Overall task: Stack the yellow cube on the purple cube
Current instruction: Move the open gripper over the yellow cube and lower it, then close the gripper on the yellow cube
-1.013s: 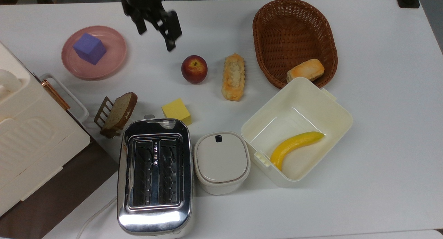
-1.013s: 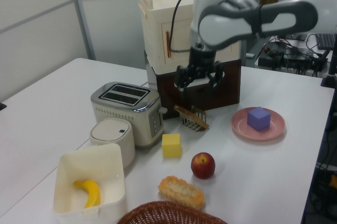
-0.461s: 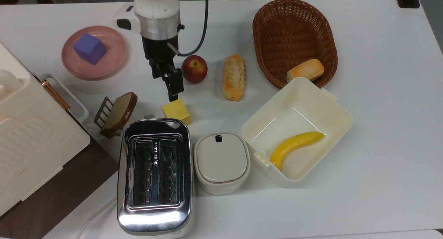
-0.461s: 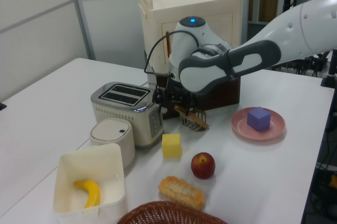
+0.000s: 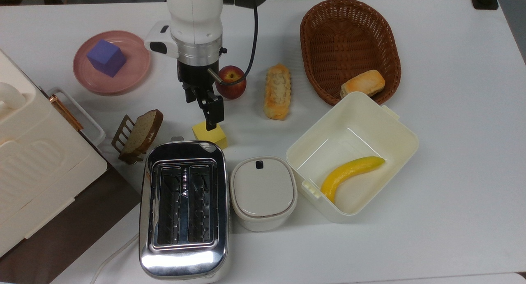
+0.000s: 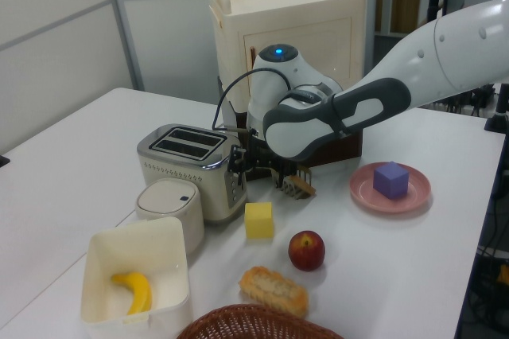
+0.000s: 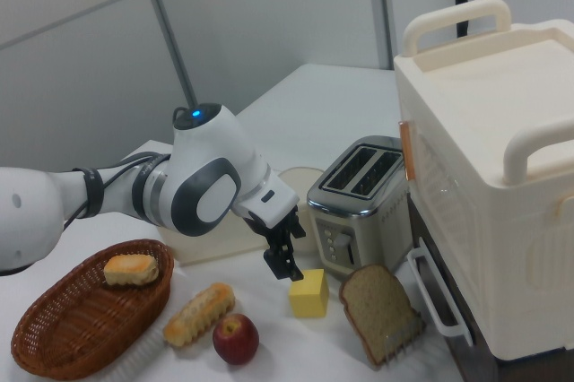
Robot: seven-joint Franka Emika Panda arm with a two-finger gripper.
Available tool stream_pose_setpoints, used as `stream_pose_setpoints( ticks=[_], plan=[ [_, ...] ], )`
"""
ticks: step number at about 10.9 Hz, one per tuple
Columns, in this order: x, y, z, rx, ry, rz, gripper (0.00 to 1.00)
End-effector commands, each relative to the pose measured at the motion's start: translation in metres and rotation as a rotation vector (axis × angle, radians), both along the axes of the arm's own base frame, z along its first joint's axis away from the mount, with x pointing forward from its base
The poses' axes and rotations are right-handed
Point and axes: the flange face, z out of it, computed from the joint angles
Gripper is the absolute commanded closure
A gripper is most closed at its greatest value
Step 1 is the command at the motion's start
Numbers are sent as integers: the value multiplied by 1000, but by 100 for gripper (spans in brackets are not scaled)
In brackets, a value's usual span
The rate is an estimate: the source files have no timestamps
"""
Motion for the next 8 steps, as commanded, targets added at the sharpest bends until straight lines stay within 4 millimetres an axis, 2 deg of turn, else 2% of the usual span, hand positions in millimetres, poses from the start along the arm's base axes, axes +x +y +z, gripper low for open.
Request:
stream_pose_setpoints(
  ticks=[1,5,8],
  plan=[
    [6,9,-11,-32,-6,11,0],
    [9,16,-27,-54,-1,41,0],
    [14,20,-48,-57,16,52,0]
  ],
)
